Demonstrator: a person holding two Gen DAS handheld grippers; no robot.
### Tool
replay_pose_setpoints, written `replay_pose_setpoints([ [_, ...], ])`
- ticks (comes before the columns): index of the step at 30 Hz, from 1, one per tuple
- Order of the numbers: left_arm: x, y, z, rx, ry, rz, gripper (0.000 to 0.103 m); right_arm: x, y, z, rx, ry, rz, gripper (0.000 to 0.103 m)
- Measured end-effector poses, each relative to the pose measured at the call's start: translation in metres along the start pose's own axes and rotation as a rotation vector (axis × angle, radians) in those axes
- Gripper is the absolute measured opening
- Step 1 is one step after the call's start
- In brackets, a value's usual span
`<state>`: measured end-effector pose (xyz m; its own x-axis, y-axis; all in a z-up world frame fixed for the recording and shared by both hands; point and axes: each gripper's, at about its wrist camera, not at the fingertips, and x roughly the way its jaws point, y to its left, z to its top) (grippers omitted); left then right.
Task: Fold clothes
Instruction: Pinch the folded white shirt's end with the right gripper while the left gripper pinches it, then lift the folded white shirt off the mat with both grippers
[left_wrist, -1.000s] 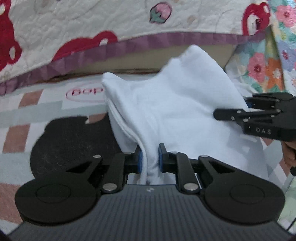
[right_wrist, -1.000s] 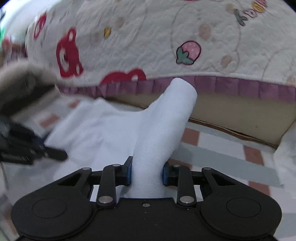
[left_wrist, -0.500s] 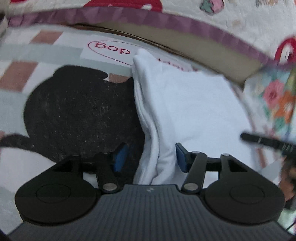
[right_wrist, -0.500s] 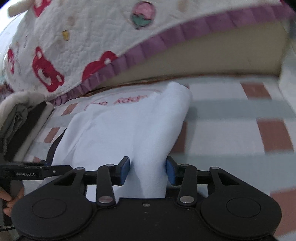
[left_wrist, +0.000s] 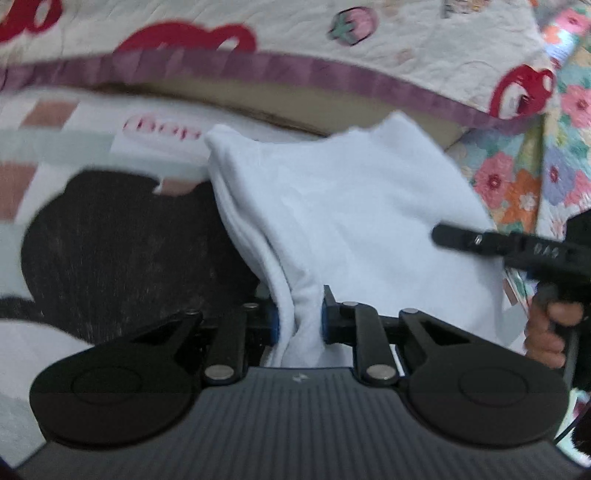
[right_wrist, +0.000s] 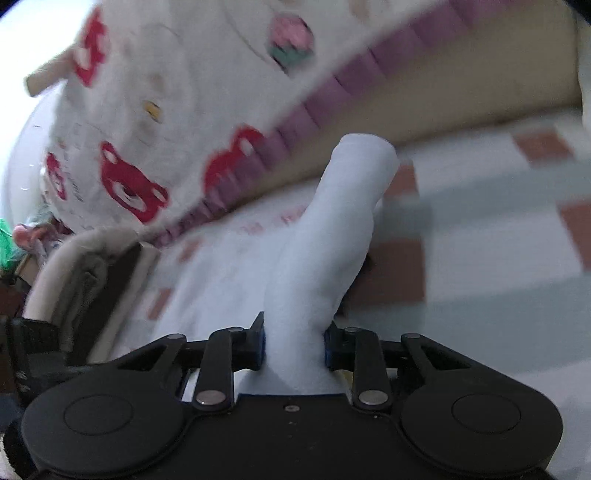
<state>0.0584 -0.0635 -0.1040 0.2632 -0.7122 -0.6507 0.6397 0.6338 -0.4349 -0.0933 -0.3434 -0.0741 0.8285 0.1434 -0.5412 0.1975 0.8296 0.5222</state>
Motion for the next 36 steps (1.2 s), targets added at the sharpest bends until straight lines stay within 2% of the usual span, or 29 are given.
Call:
replay_pose_setpoints([
  [4, -0.001, -0.01, 0.001, 0.031, 0.02, 0.015, 0.017, -0.016, 0.021, 0.003, -0.096, -0.019, -0.058, 0.032],
  [7, 0.009, -0.012, -0.005, 0.019, 0.052, 0.024, 0.017, -0.011, 0.021, -0.002, -0.135, 0.011, -0.116, 0.032],
  [9, 0.017, -0.01, -0.011, -0.001, 0.068, 0.041, 0.017, -0.007, 0.015, -0.007, -0.127, 0.032, -0.126, 0.032],
  [14, 0.015, -0.009, -0.017, -0.021, 0.068, 0.017, 0.017, -0.014, 0.009, -0.013, -0.074, 0.05, -0.114, 0.032],
  [19, 0.021, -0.001, -0.021, -0.035, 0.076, 0.003, 0.019, -0.014, 0.009, -0.017, -0.096, 0.08, -0.124, 0.034],
  [23, 0.028, 0.001, -0.023, -0.018, 0.073, -0.01, 0.023, -0.007, -0.022, -0.021, 0.08, 0.094, -0.111, 0.041],
  [25, 0.034, 0.007, -0.021, -0.052, 0.069, -0.027, 0.032, -0.003, -0.037, -0.027, 0.163, 0.099, -0.095, 0.053],
  [26, 0.039, 0.012, -0.02, -0.088, 0.064, -0.034, 0.042, 0.002, -0.044, -0.032, 0.191, 0.122, -0.08, 0.066],
  [28, 0.049, 0.014, -0.014, -0.061, 0.076, -0.062, 0.034, 0.006, -0.053, -0.04, 0.218, 0.117, -0.049, 0.068],
  [29, 0.048, 0.009, -0.011, -0.014, 0.081, -0.055, 0.025, 0.006, -0.055, -0.042, 0.222, 0.106, -0.038, 0.059],
  [30, 0.042, 0.0, -0.011, 0.044, 0.062, -0.041, 0.021, 0.004, -0.054, -0.04, 0.219, 0.108, -0.044, 0.042],
  [31, 0.037, -0.009, -0.012, 0.103, 0.042, -0.026, 0.021, 0.0, -0.05, -0.038, 0.2, 0.095, -0.047, 0.037],
  [33, 0.029, -0.02, -0.017, 0.172, 0.017, -0.001, 0.02, -0.012, -0.036, -0.032, 0.147, 0.052, -0.022, 0.033],
  [36, 0.013, -0.021, -0.02, 0.14, 0.005, -0.016, 0.019, -0.031, 0.006, -0.023, -0.01, 0.026, -0.032, 0.032],
])
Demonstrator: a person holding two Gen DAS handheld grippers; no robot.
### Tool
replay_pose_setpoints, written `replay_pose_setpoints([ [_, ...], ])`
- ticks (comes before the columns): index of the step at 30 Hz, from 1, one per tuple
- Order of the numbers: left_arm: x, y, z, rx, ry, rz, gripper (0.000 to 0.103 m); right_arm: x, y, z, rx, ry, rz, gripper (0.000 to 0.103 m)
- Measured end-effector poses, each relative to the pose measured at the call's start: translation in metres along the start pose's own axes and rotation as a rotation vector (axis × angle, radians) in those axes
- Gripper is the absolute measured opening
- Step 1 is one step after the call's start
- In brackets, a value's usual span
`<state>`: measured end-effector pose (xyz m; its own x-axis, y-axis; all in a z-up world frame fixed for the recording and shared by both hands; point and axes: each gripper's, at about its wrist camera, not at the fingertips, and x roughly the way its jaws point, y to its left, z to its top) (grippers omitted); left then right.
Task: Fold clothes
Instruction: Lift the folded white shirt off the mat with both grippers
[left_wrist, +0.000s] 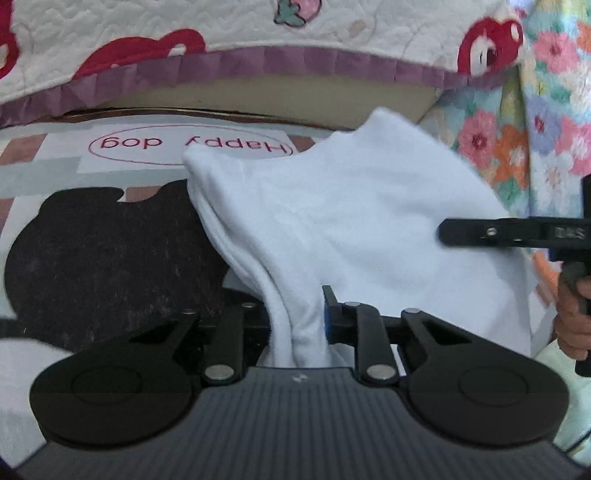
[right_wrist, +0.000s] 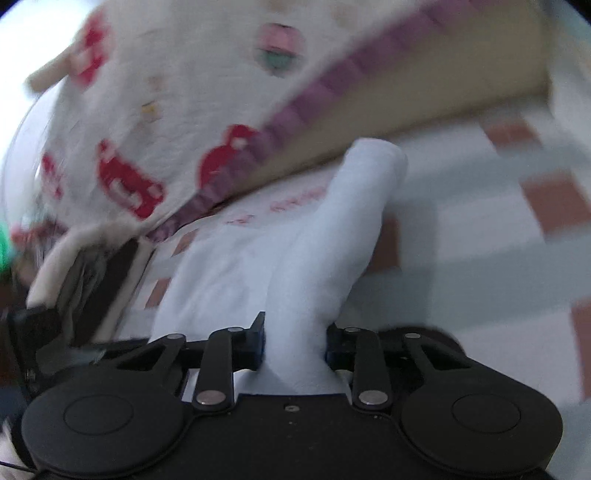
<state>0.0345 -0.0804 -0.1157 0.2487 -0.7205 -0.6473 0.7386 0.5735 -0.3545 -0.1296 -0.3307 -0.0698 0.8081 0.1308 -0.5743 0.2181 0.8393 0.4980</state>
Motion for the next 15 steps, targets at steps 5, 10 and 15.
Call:
replay_pose_setpoints([
  [5, -0.051, -0.012, 0.008, 0.039, -0.079, 0.05, 0.019, -0.033, 0.066, 0.013, -0.181, -0.062, -0.008, 0.032],
  [10, -0.115, -0.018, 0.026, 0.061, -0.156, 0.124, 0.02, -0.05, 0.111, 0.029, -0.248, -0.112, 0.049, 0.032],
  [15, -0.178, -0.007, 0.043, 0.046, -0.202, 0.234, 0.02, -0.052, 0.16, 0.047, -0.306, -0.124, 0.164, 0.032],
])
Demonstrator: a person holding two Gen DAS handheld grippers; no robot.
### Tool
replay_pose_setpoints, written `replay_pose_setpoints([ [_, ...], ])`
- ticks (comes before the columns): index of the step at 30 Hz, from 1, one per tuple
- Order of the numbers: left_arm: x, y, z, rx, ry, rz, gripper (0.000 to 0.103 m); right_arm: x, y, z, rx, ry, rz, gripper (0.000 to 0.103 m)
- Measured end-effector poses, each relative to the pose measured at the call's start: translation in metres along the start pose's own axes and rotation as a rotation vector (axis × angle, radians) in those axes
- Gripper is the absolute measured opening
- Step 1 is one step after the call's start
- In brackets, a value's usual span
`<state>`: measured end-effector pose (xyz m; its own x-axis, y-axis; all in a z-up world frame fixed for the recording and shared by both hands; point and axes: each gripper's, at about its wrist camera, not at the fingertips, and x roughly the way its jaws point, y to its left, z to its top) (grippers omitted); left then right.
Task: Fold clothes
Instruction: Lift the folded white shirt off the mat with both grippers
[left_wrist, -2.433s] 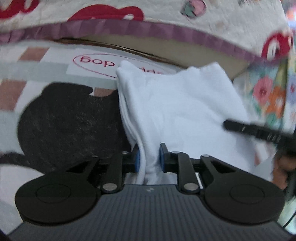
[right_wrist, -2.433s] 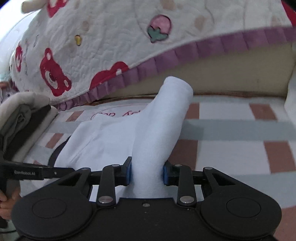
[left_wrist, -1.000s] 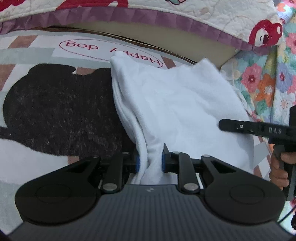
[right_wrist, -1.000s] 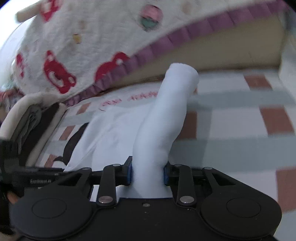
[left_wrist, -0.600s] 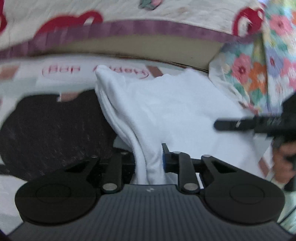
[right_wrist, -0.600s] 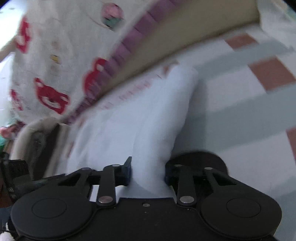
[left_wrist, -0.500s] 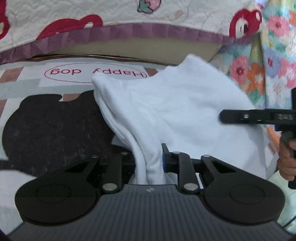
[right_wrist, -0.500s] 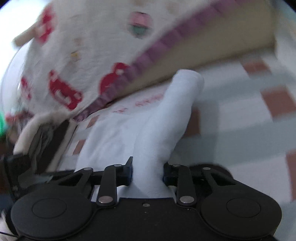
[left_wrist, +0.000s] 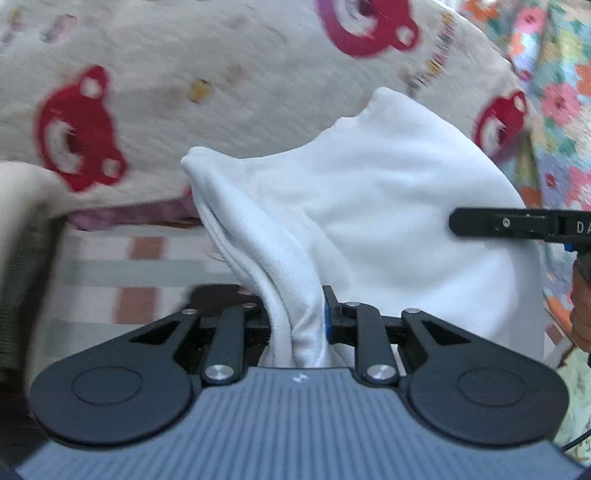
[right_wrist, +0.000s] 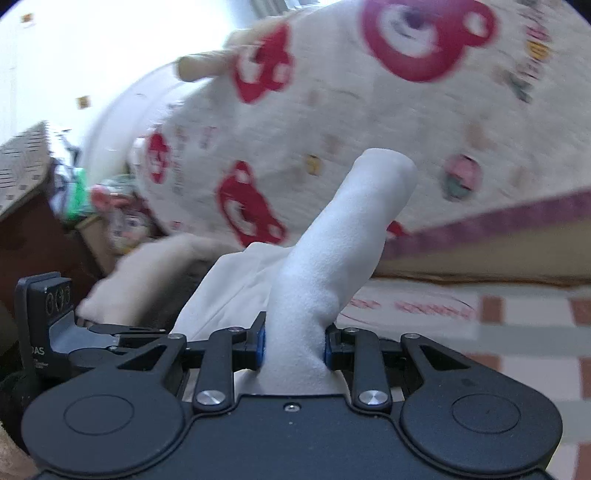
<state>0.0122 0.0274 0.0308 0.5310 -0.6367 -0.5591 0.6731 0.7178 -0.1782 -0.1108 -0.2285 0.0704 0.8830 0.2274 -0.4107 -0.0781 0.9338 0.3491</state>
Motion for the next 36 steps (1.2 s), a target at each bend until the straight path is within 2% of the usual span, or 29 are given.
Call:
replay_pose_setpoints([
  [3, -0.032, 0.022, 0.023, 0.027, -0.016, 0.075, 0.02, 0.018, 0.022, 0.022, 0.034, 0.022, 0.062, 0.032],
  [7, -0.079, 0.056, 0.05, 0.065, -0.045, 0.186, 0.02, 0.053, 0.063, 0.057, -0.003, 0.025, 0.159, 0.032],
  [12, -0.129, 0.109, 0.086, 0.021, -0.05, 0.284, 0.02, 0.093, 0.117, 0.101, -0.028, 0.043, 0.287, 0.032],
  [15, -0.147, 0.134, 0.106, 0.062, -0.071, 0.383, 0.02, 0.125, 0.141, 0.124, 0.023, 0.068, 0.383, 0.032],
  [18, -0.162, 0.171, 0.127, 0.038, -0.075, 0.442, 0.02, 0.16, 0.165, 0.141, 0.046, 0.09, 0.438, 0.032],
  [24, -0.153, 0.236, 0.148, 0.042, -0.015, 0.529, 0.02, 0.229, 0.199, 0.156, 0.152, 0.15, 0.504, 0.032],
  [29, -0.135, 0.286, 0.148, 0.032, 0.037, 0.582, 0.019, 0.284, 0.211, 0.135, 0.234, 0.199, 0.535, 0.032],
  [32, -0.108, 0.312, 0.137, 0.035, 0.094, 0.596, 0.019, 0.322, 0.206, 0.115, 0.367, 0.236, 0.57, 0.032],
  [33, -0.097, 0.32, 0.132, 0.023, 0.115, 0.59, 0.019, 0.334, 0.202, 0.108, 0.388, 0.237, 0.565, 0.032],
  [36, -0.066, 0.34, 0.116, -0.007, 0.182, 0.587, 0.019, 0.357, 0.196, 0.088, 0.342, 0.219, 0.465, 0.036],
])
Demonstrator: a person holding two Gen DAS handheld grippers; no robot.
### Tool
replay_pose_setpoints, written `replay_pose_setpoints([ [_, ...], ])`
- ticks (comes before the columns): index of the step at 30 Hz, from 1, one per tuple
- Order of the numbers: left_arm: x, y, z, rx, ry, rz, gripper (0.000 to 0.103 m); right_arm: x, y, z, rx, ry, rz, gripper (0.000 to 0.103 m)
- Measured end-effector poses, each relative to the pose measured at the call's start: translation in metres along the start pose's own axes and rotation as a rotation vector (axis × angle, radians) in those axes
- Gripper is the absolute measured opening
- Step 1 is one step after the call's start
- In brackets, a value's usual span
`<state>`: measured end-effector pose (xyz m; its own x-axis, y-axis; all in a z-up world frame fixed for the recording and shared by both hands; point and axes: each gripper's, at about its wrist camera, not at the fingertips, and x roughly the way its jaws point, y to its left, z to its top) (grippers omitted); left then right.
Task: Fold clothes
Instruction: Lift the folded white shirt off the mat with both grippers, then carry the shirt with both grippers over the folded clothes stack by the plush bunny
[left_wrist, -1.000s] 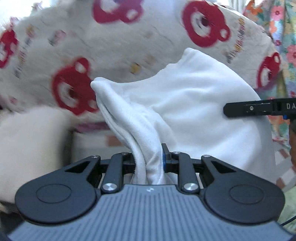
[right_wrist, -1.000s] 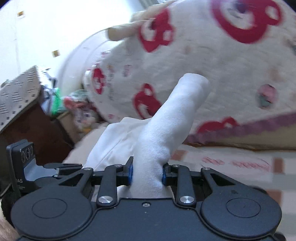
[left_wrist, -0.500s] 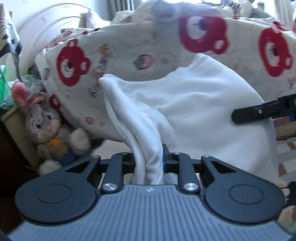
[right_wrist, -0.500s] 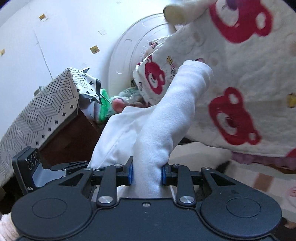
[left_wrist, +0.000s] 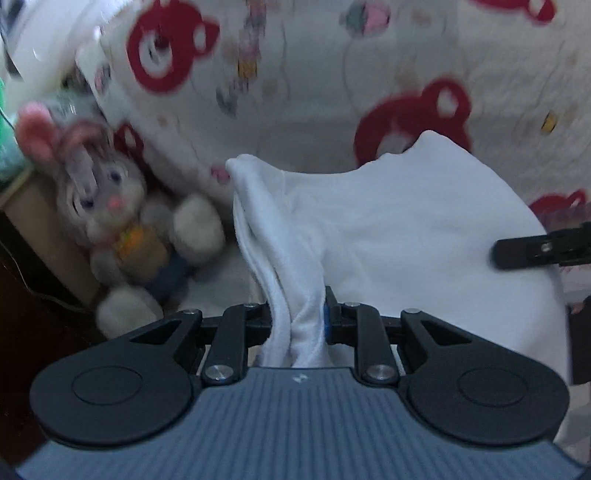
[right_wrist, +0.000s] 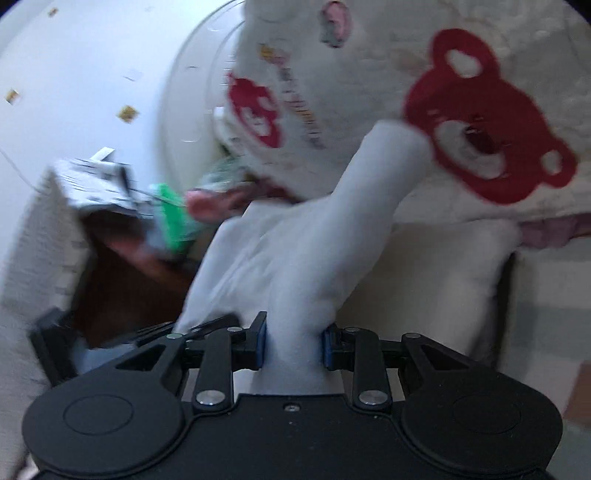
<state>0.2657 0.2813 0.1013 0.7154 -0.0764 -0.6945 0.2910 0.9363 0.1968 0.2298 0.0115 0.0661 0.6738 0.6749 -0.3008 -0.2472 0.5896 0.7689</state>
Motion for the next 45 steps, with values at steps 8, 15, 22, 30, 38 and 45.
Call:
replay_pose_setpoints([
  [8, 0.026, 0.014, -0.012, -0.066, 0.014, -0.014, 0.019, -0.021, -0.032, -0.028, 0.173, -0.016, 0.154, 0.047],
  [15, 0.017, 0.016, -0.004, -0.077, -0.025, -0.04, 0.018, -0.007, -0.019, -0.058, 0.135, 0.127, 0.149, 0.047],
  [22, -0.002, 0.036, 0.018, -0.184, -0.069, -0.09, 0.018, -0.023, -0.005, -0.079, 0.484, 0.146, 0.304, 0.015],
  [30, 0.017, 0.042, -0.011, -0.296, 0.017, -0.089, 0.018, -0.024, -0.02, -0.1, 0.322, 0.129, 0.159, 0.021],
  [38, -0.009, 0.041, 0.01, -0.294, -0.065, -0.131, 0.017, -0.009, 0.006, -0.069, 0.054, -0.031, 0.125, 0.014],
  [45, -0.008, 0.033, -0.001, -0.297, -0.031, -0.127, 0.017, -0.033, 0.014, -0.066, -0.036, -0.012, 0.055, 0.014],
])
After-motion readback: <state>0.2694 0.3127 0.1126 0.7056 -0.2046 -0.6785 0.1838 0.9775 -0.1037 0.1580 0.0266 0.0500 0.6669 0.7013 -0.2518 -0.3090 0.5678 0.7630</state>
